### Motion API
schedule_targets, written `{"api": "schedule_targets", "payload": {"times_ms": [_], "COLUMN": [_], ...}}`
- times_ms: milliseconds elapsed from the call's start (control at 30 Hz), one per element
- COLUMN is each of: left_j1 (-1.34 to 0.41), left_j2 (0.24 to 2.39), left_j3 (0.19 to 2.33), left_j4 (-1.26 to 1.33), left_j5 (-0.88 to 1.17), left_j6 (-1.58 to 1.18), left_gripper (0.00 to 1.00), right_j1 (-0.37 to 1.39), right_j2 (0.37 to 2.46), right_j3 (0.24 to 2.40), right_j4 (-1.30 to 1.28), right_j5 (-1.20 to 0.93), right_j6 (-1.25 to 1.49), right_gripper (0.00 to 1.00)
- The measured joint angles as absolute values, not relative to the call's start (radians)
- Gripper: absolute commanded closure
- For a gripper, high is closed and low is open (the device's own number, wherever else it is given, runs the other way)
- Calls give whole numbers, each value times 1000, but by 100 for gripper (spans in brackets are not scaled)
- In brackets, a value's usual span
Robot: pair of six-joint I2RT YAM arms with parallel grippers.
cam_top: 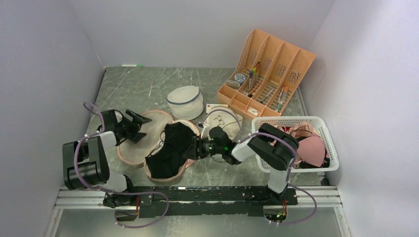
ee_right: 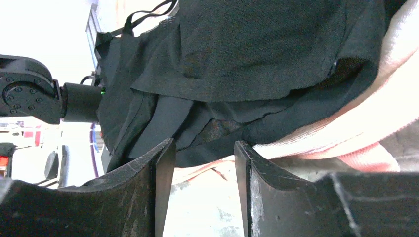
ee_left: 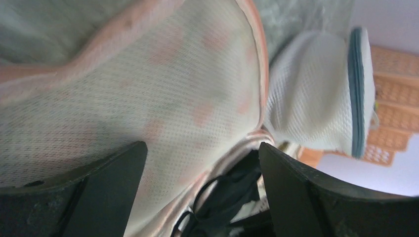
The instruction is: Unzip the laundry bag and remove the bra
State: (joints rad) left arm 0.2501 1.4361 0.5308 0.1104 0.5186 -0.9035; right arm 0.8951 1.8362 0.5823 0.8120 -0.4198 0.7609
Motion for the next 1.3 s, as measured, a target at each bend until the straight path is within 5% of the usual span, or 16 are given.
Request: {"api": "schedule_targets", "payload": {"times_ms": [233,467,600,967,1300], "left_j1": [247,247,231,90,60], "left_j2": [1283,1105,1036,922,918], "left_j3": [562,791,828,776,776], "left_j4": [35,-133,-166,-211,-230], "left_j5": [596,653,674,631,620], "left_j6": [-821,-610,-520,-344,-310], "left_gripper": [0,0,0,0,1], "right_j1": [896,886,845,751,750], "right_j2": [1749,1543,1506,1754,1908], "right_j3": [521,579,645,1050,1154], "right_j4": [781,543,446,118,30], "right_j5": [-418,-347,-320,-297,-302], "right_j6": [760,661,609,481,458], "right_gripper": [49,30,27,19,21]}}
